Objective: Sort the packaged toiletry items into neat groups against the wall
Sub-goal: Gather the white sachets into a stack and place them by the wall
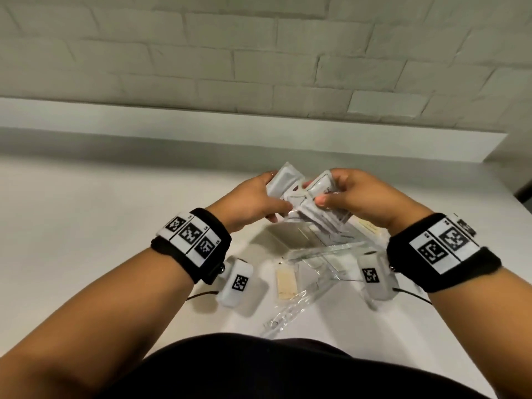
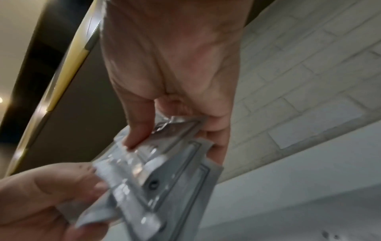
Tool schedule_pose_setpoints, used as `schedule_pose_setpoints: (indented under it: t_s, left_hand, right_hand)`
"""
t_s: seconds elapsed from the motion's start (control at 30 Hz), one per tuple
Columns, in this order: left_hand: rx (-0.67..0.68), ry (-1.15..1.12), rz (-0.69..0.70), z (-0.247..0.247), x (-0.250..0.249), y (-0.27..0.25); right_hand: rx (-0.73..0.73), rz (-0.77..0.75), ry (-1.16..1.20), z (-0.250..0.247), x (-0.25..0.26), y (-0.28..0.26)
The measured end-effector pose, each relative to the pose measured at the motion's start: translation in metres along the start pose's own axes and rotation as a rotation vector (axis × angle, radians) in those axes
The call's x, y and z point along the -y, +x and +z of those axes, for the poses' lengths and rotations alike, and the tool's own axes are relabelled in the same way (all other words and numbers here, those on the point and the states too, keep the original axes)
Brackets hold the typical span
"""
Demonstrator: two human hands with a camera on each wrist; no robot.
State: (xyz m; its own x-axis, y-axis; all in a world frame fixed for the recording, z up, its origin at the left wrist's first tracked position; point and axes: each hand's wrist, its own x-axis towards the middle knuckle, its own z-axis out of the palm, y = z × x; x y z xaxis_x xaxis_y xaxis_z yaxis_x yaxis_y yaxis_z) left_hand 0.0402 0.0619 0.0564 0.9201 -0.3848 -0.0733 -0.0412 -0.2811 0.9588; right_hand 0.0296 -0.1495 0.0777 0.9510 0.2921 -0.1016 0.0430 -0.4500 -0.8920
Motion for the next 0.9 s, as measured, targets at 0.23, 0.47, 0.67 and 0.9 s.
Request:
schedule_pose_setpoints:
  t_s: [0.23, 0.47, 0.67, 0.9]
  left_hand:
    - [-0.179, -0.314, -0.121, 0.008, 0.012, 0.005]
    - [-0.135, -0.369, -0.14, 0.013, 0.023, 0.004]
    - [-0.132, -0.338, -0.078, 0.013, 0.028, 0.0]
    - [-0.138, -0.273, 0.01, 0.006, 0.028, 0.0]
  right_hand:
    - [-0.214, 0.02, 0.286, 0.021, -0.031, 0.0]
    - [-0.388, 0.009, 0.425, 0.015, -0.047, -0.005]
    - [-0.42, -0.004, 0.489, 0.012, -0.049, -0.004]
    - [-0.404, -0.088, 0.454, -0.005, -0.024, -0.002]
